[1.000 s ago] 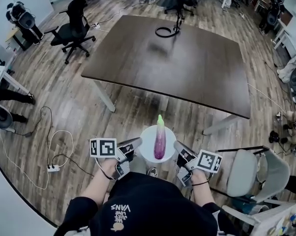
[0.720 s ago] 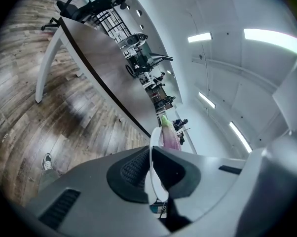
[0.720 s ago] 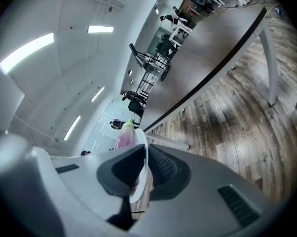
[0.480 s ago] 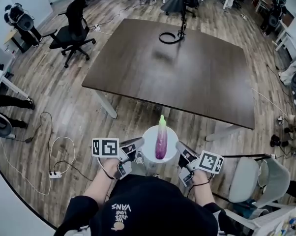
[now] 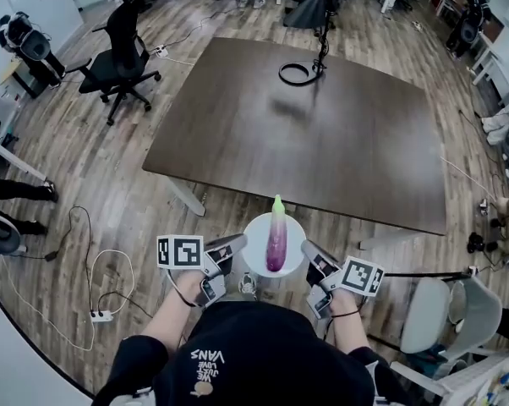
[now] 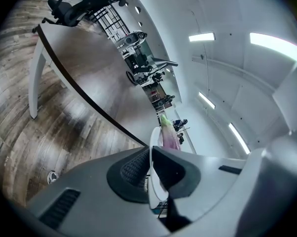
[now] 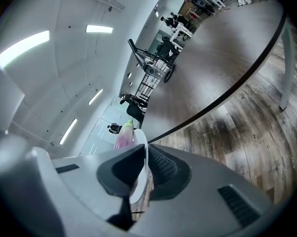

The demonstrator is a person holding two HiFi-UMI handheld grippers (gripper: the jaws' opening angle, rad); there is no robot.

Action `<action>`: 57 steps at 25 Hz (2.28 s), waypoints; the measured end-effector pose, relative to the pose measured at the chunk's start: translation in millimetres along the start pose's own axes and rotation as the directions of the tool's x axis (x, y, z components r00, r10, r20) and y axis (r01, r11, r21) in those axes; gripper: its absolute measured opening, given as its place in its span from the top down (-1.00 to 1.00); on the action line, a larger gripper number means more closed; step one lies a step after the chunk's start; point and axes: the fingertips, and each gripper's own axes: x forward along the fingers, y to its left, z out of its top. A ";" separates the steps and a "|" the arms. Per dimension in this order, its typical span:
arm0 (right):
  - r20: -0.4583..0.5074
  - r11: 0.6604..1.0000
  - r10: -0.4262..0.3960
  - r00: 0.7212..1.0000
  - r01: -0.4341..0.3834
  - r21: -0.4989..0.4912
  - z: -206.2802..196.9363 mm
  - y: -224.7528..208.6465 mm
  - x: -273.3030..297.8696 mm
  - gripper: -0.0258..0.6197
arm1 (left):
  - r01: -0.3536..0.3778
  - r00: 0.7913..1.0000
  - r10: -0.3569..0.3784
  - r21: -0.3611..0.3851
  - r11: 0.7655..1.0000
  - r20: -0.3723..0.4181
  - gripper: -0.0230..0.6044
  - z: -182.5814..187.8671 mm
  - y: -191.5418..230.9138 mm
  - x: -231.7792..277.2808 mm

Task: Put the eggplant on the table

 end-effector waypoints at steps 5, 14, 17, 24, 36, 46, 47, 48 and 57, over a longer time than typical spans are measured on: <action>0.014 1.000 -0.015 1.000 0.015 -0.003 14.7 2.9 26.5 0.82 | 0.007 1.000 -0.007 0.002 1.000 -0.018 0.84 29.2 10.5 1.6; 0.013 0.999 -0.038 0.999 0.039 -0.022 45.2 4.8 58.4 0.82 | 0.015 1.000 -0.015 -0.001 1.000 -0.022 0.83 72.3 22.1 13.2; 0.006 0.999 -0.035 0.999 0.035 -0.017 57.7 2.5 66.2 0.82 | 0.018 1.000 -0.018 -0.013 1.000 -0.017 0.83 82.7 24.4 21.7; -0.021 0.999 -0.030 0.999 0.029 -0.026 97.6 -9.0 83.6 0.82 | 0.006 1.000 -0.006 -0.018 1.000 0.009 0.83 113.7 25.5 48.6; -0.090 0.998 -0.015 0.996 0.009 -0.069 167.8 -30.9 116.5 0.82 | -0.018 0.996 0.021 -0.038 0.999 0.086 0.83 163.7 30.9 96.2; -0.144 0.995 -0.001 0.990 -0.014 -0.099 203.9 -45.7 138.9 0.82 | -0.037 0.991 0.043 -0.049 0.998 0.129 0.83 189.4 39.5 123.2; -0.147 0.995 -0.007 0.989 -0.008 -0.100 205.5 -47.4 140.0 0.82 | -0.038 0.991 0.045 -0.050 0.998 0.127 0.83 191.1 40.5 124.7; -0.148 0.995 -0.007 0.989 -0.008 -0.096 206.7 -48.2 141.6 0.82 | -0.039 0.991 0.045 -0.051 0.998 0.124 0.83 193.1 41.6 126.1; -0.115 0.997 -0.025 0.993 0.016 -0.081 221.9 -53.5 162.7 0.82 | -0.045 0.995 0.047 -0.024 0.999 0.086 0.83 220.7 50.5 136.1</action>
